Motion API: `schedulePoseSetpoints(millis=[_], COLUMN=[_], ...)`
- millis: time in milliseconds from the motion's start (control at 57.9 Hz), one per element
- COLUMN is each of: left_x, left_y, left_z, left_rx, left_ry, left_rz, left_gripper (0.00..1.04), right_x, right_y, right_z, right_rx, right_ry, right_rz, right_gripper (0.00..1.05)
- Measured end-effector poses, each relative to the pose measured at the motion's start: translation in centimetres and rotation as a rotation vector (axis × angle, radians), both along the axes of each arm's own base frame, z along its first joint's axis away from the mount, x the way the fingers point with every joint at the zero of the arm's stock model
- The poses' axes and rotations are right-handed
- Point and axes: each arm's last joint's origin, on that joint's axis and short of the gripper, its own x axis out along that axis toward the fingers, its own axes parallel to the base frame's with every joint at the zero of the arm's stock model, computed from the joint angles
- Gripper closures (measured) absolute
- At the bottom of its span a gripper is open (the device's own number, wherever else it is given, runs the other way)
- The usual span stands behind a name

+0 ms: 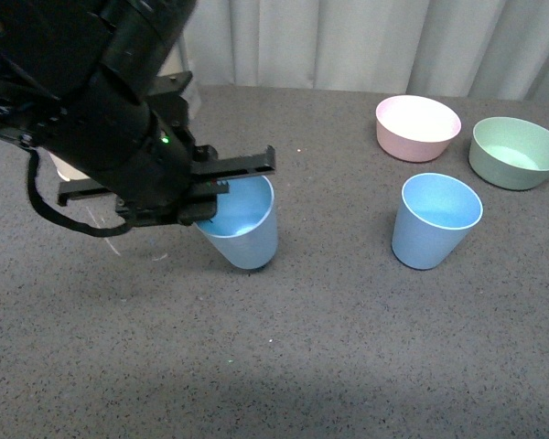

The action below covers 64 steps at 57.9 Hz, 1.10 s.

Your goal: Stack blue cups with both arms

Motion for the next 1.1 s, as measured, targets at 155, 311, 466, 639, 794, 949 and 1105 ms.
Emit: schedulePoseSetpoints(millis=[155,311,466,639,794,949,1105], left_x=[0.6,1.4,1.7,1.7,1.5,1.5,1.5], left_y=[-1.9,-2.9,-3.8,-4.1,-4.3,-4.3,-4.0], left_z=[-0.9,-0.6,-0.7,-0.7,-0.7,-0.4,2.1], left_rx=[0.016,0.016,0.027,0.032,0.026,0.017,0.003], left_ry=[0.028,0.017,0.021,0.026,0.042,0.038,-0.022], left_rz=[0.002,-0.004,-0.015,-0.024,-0.034,-0.033,-0.006], left_gripper=[1.01,1.01,1.01,1.01,0.87,0.66,0.35], right_x=[0.0,0.0,0.0,0.0,0.0,0.0,0.0], right_y=[0.0,0.0,0.0,0.0,0.0,0.0,0.0], right_z=[0.0,0.0,0.0,0.0,0.0,0.0,0.0], right_rx=[0.0,0.0,0.0,0.0,0.0,0.0,0.0], right_ry=[0.0,0.0,0.0,0.0,0.0,0.0,0.0], right_rz=[0.0,0.0,0.0,0.0,0.0,0.0,0.0], right_gripper=[0.1,0.1,0.1,0.1,0.1,0.1,0.1])
